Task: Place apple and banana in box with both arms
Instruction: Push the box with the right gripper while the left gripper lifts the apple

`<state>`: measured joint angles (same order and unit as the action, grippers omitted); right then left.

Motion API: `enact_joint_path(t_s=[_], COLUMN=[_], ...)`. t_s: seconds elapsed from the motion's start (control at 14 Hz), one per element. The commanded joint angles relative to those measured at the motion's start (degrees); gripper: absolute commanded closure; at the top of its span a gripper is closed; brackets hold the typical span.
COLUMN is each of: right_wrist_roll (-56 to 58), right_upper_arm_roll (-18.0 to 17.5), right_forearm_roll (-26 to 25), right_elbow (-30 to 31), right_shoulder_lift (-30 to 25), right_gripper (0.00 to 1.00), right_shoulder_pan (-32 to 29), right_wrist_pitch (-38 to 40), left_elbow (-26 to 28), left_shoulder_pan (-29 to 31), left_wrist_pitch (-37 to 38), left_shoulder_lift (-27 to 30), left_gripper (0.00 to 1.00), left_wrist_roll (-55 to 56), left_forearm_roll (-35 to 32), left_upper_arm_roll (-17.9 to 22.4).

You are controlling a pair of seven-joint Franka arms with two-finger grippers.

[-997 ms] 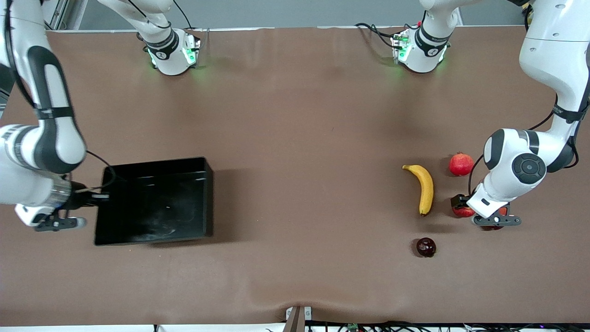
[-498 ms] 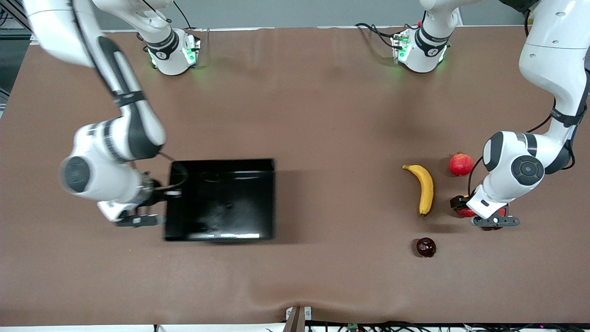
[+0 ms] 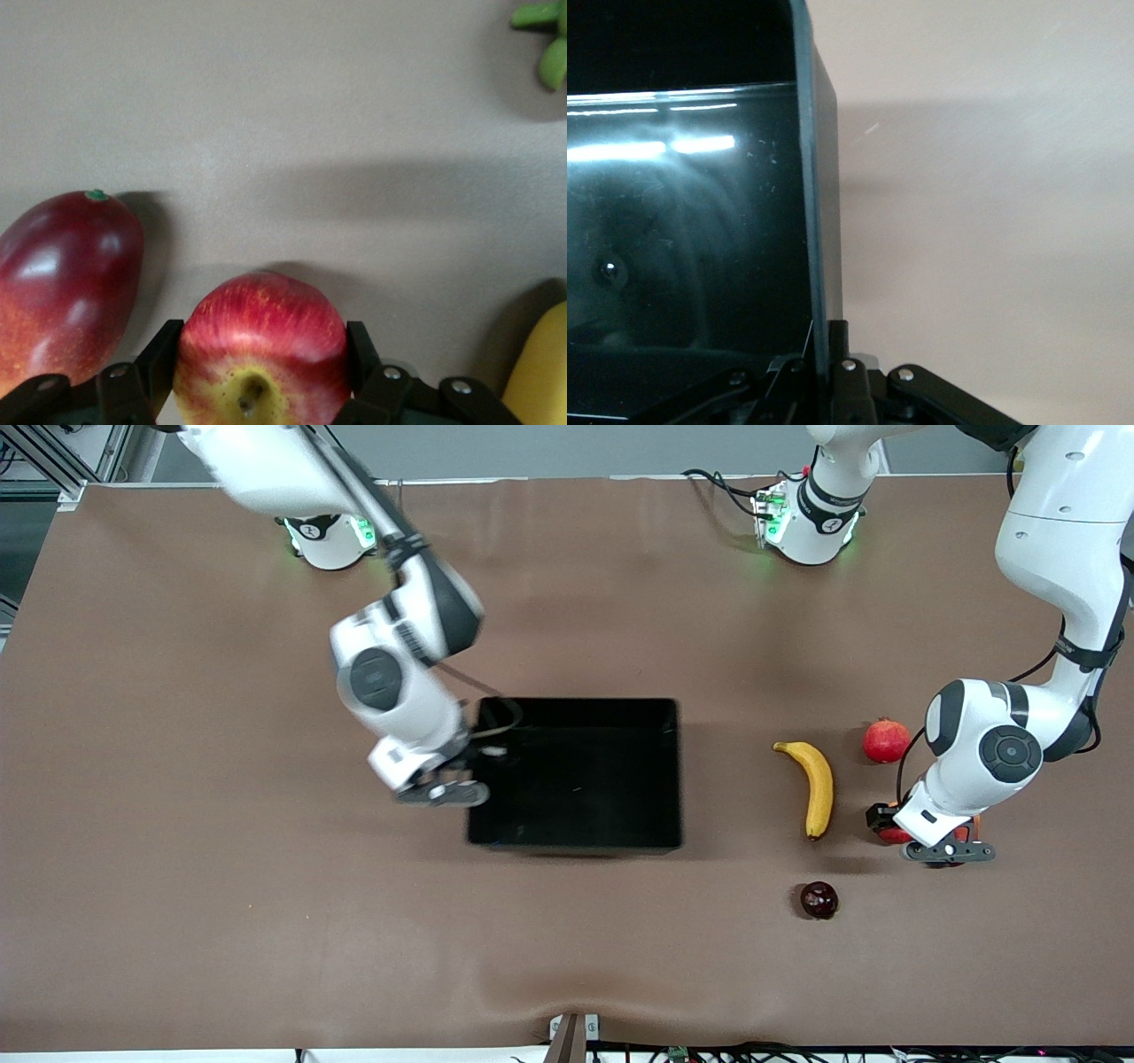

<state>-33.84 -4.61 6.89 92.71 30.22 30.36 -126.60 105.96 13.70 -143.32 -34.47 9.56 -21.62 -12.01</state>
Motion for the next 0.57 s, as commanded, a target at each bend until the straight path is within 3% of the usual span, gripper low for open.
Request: enact_joint_path(t_s=[0.0,0.28,0.5], right_wrist_roll=[-2.6,-2.2,-2.9], right_upper_arm_roll=[0.7,0.8,0.7], right_forearm_roll=[0.3,0.3,0.3], right_elbow=[-0.3,-0.2,0.7], right_shoulder_lift=[1.5,4.0,5.3], right_gripper=[1.0,1.0,1.0], right_shoulder_pan=[1.6,3.2,4.0], right_wrist_pitch=[-1.5,-2.7,-5.0], left_elbow=[0.0,-0.4,-0.7], left_shoulder_pan=[-0.1,-0.4,-0.4], left_wrist_pitch=[2.5,9.6,14.3], left_shoulder_lift=[3.2,7.3,8.2], left_gripper=[0.82,0.86,0.85], left_wrist_roll=[0.6,1.3,10.8], left_forearm_roll=[-1.7,-0.5,0.2], left_upper_arm_roll=[-0.7,-5.0,-11.3])
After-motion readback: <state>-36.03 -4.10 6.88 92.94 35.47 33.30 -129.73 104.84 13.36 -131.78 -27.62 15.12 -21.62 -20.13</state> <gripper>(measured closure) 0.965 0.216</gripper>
